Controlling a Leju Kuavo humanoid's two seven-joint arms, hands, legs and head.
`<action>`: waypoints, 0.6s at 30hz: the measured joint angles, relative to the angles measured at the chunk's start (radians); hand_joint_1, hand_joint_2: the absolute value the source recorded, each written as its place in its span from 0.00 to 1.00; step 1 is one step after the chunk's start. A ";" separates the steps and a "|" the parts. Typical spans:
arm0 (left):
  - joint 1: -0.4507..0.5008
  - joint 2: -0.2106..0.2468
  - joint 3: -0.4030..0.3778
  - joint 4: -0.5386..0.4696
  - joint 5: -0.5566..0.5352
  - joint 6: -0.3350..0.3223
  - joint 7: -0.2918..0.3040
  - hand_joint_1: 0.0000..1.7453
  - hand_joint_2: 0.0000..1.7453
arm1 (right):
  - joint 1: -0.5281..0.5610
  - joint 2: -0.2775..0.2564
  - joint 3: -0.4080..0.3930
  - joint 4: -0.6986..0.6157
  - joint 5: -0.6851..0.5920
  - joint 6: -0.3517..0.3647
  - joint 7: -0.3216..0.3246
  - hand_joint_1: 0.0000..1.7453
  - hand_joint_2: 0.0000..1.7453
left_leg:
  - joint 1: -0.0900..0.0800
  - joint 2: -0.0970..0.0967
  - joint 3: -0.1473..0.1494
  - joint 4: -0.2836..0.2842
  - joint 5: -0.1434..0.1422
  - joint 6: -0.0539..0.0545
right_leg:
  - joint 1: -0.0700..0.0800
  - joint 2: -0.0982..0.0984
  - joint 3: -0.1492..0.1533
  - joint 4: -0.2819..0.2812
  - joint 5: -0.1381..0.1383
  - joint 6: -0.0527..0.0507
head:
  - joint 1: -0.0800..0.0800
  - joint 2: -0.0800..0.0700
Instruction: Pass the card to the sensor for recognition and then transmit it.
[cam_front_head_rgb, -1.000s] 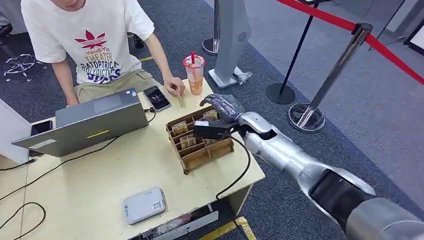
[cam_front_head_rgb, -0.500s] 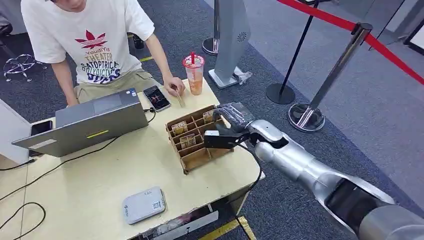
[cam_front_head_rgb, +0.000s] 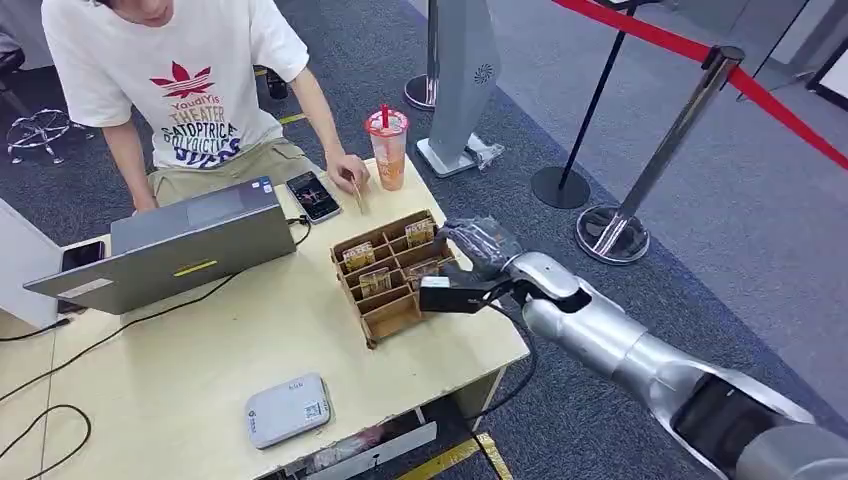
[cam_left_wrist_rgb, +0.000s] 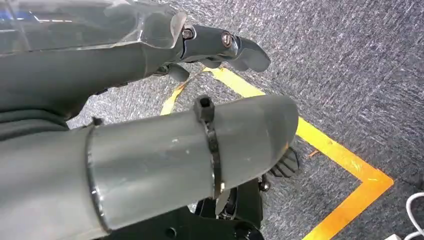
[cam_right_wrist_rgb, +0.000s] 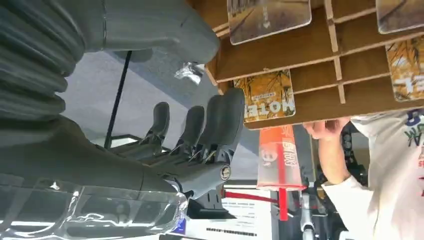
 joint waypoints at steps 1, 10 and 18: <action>0.000 0.000 0.000 0.000 -0.001 0.000 0.000 0.00 0.00 | 0.002 0.001 0.001 -0.001 0.002 0.002 0.002 0.52 1.00 | 0.000 0.000 0.000 0.000 0.000 0.000 | 0.000 0.000 0.000 0.000 0.000 0.000 | 0.000 0.000; 0.000 0.000 0.000 0.001 -0.011 -0.001 0.000 0.00 0.00 | 0.006 0.024 0.028 -0.001 0.017 0.021 0.003 0.47 1.00 | 0.000 0.000 0.000 0.000 0.000 0.000 | 0.000 0.000 0.000 0.000 0.000 0.000 | 0.000 0.000; -0.001 0.000 0.000 0.001 -0.011 0.002 0.002 0.00 0.00 | -0.031 0.042 0.062 0.028 0.032 0.033 -0.009 0.48 1.00 | 0.000 0.000 0.000 0.000 0.000 0.000 | 0.000 0.000 0.000 0.000 0.000 0.000 | 0.000 0.000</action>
